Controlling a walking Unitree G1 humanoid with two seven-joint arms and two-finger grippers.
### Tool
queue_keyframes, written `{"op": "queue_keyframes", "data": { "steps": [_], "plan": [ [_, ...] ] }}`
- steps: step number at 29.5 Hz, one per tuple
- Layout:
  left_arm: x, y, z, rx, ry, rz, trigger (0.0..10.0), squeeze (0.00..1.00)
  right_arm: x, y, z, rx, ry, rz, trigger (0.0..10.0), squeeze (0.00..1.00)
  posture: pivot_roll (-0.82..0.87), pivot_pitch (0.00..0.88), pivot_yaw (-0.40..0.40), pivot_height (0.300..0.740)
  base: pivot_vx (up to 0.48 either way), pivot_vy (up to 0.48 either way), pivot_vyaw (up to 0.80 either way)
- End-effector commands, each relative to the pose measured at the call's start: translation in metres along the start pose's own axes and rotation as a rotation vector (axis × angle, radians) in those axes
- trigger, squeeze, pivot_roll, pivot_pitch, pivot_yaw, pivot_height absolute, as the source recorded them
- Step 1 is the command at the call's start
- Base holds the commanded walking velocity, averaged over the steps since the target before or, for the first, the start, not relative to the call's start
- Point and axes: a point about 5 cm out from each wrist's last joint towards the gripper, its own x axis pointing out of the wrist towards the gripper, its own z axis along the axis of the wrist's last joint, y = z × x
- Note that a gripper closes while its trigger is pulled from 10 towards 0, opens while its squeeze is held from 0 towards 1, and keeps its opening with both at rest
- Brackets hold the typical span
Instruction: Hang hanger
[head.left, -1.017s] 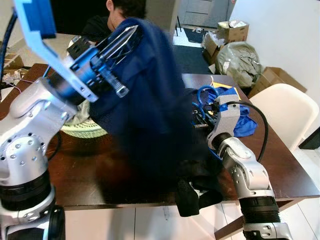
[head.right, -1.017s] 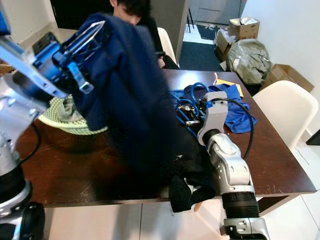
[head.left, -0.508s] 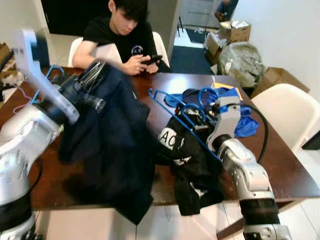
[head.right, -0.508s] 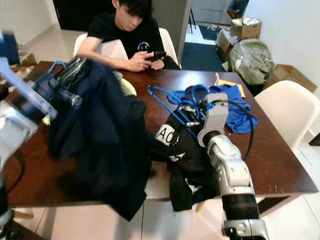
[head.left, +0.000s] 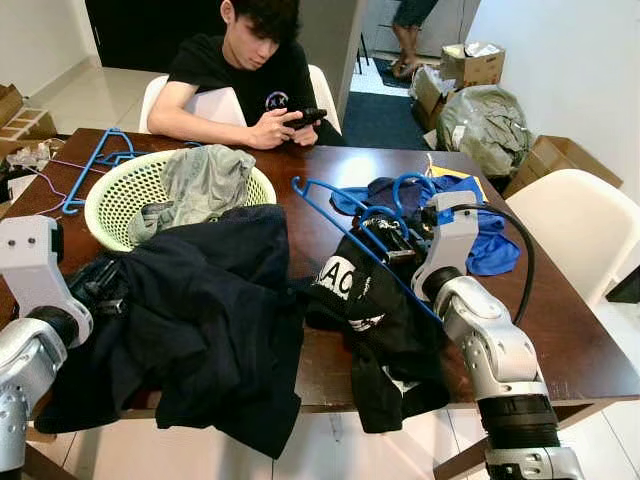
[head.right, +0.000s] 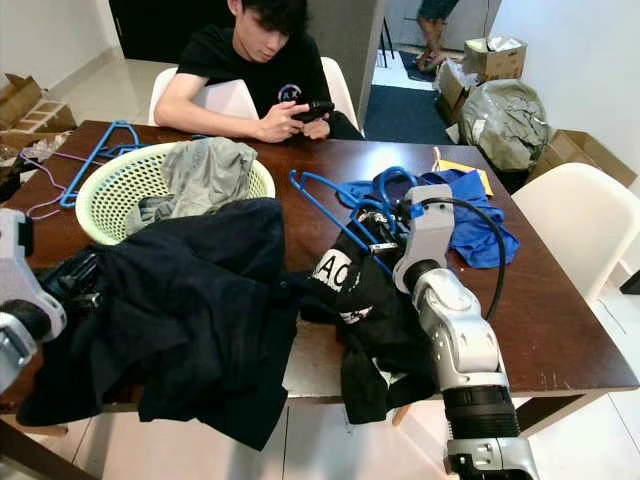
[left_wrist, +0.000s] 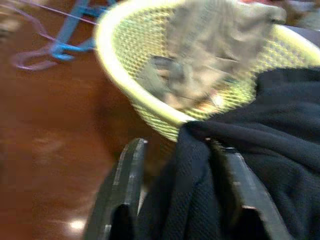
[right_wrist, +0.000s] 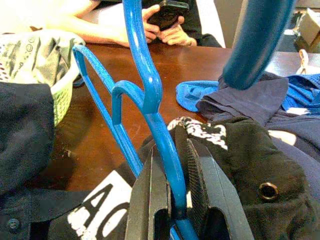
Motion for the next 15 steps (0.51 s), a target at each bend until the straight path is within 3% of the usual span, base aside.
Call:
{"op": "queue_keyframes", "data": {
  "steps": [1, 4, 6, 7, 8, 9, 11, 13, 15],
  "plan": [
    [0.000, 0.017, 0.012, 0.117, -0.039, 0.112, 10.0, 1.00, -0.003, -0.006, -0.001, -0.007, 0.008, -0.013, 10.0, 0.00, 0.11, 0.071, -0.090, 0.740, 0.000, 0.000, 0.00],
    [-0.001, 0.031, 0.031, 0.254, -0.099, 0.192, 10.0, 1.00, -0.004, -0.007, -0.002, -0.010, 0.010, -0.015, 10.0, 0.00, 0.11, 0.069, -0.091, 0.740, 0.000, 0.000, 0.00],
    [-0.001, 0.031, 0.031, 0.254, -0.099, 0.192, 10.0, 1.00, -0.004, -0.007, -0.002, -0.010, 0.010, -0.015, 10.0, 0.00, 0.11, 0.069, -0.091, 0.740, 0.000, 0.000, 0.00],
    [-0.002, 0.032, 0.044, 0.305, -0.151, 0.196, 10.0, 1.00, -0.005, -0.007, -0.002, -0.011, 0.010, -0.014, 10.0, 0.00, 0.11, 0.066, -0.090, 0.740, 0.000, 0.000, 0.00],
    [-0.003, 0.029, 0.062, 0.343, -0.217, 0.170, 10.0, 1.00, -0.004, -0.007, -0.001, -0.010, 0.009, -0.012, 10.0, 0.00, 0.11, 0.065, -0.090, 0.740, 0.000, 0.000, 0.00],
    [-0.005, 0.015, 0.086, 0.332, -0.301, 0.055, 10.0, 1.00, -0.004, -0.006, -0.001, -0.006, 0.009, -0.007, 10.0, 0.00, 0.11, 0.075, -0.093, 0.740, 0.000, 0.000, 0.00],
    [-0.005, 0.015, 0.086, 0.332, -0.301, 0.055, 10.0, 1.00, -0.004, -0.006, -0.001, -0.006, 0.009, -0.007, 10.0, 0.00, 0.11, 0.075, -0.093, 0.740, 0.000, 0.000, 0.00],
    [-0.011, -0.008, 0.111, 0.299, -0.389, -0.140, 10.0, 1.00, -0.003, -0.005, -0.002, 0.003, 0.009, 0.003, 10.0, 0.00, 0.11, 0.074, -0.096, 0.740, 0.000, 0.000, 0.00],
    [-0.011, -0.008, 0.111, 0.299, -0.389, -0.140, 10.0, 1.00, -0.003, -0.005, -0.002, 0.003, 0.009, 0.003, 10.0, 0.00, 0.11, 0.074, -0.096, 0.740, 0.000, 0.000, 0.00]
  ]
}}
